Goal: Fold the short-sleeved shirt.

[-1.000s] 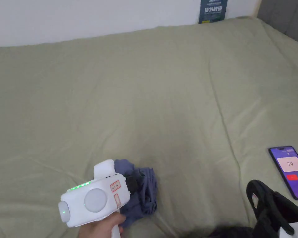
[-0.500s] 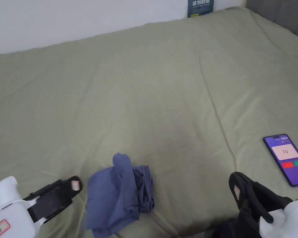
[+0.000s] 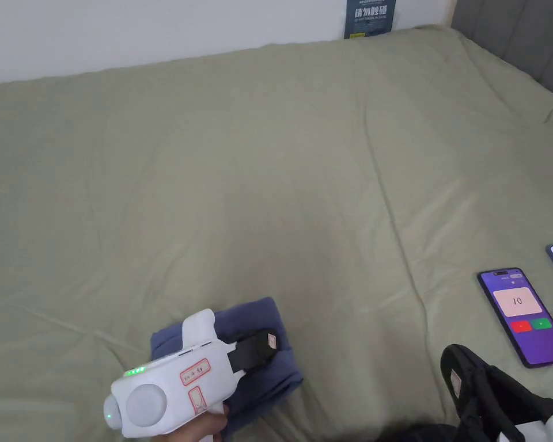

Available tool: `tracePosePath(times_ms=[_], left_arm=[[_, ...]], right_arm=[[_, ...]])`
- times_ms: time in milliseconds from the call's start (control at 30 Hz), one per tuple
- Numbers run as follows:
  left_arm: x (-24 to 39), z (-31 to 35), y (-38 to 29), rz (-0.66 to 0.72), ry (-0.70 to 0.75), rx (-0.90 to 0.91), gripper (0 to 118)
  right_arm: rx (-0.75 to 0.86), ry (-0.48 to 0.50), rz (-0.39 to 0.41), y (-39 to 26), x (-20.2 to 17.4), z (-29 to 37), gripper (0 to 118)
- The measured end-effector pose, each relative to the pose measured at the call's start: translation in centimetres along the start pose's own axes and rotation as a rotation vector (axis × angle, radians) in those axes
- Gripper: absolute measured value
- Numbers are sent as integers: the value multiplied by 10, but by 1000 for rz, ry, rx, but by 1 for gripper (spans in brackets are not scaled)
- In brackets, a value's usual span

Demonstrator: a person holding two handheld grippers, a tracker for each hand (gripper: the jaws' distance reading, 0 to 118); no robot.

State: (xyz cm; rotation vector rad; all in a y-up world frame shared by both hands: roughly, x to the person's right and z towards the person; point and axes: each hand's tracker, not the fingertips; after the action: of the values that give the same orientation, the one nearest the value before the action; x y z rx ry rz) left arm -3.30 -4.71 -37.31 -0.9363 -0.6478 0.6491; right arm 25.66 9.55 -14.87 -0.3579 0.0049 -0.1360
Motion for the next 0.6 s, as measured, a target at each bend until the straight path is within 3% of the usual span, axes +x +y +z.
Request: tracePosePath(times_ms=[67,133,200,233,300,400,433,467,500,533,567,600], left_arm=[[17,35,5,-61,17,4,5],[36,96,5,-198,5,86,5],[42,148,4,-236,44,107,5],[40,172,2,-234,102,117,5],[26,207,1,-214,183,162,5],[-4,235,-1,-117,232,230,6],[-16,240,-1,-57,226,239,9],[-26,242,0,-6,210,240,19],[-38,240,0,63,153,229,39],[-57,234,1,130,109,214,78],[-65,227,1,172,80,203,98],[-75,216,1,206,35,190,102]], right_arm=[[-25,30,-11,4,-1,-5,3],[-80,144,-33,11,-8,-18,3],[-172,289,-63,21,-23,-44,3],[-275,386,-115,24,-32,-68,3],[-416,473,-211,19,-54,-115,3],[-561,526,-355,-13,-76,-190,3],[-624,508,-365,-28,-78,-212,3],[-650,460,-348,-36,-81,-223,3],[-692,423,-305,-46,-83,-233,3],[-724,418,-277,-55,-81,-240,3],[-719,396,-295,-64,-77,-240,3],[-681,426,-368,-65,-69,-239,3]])
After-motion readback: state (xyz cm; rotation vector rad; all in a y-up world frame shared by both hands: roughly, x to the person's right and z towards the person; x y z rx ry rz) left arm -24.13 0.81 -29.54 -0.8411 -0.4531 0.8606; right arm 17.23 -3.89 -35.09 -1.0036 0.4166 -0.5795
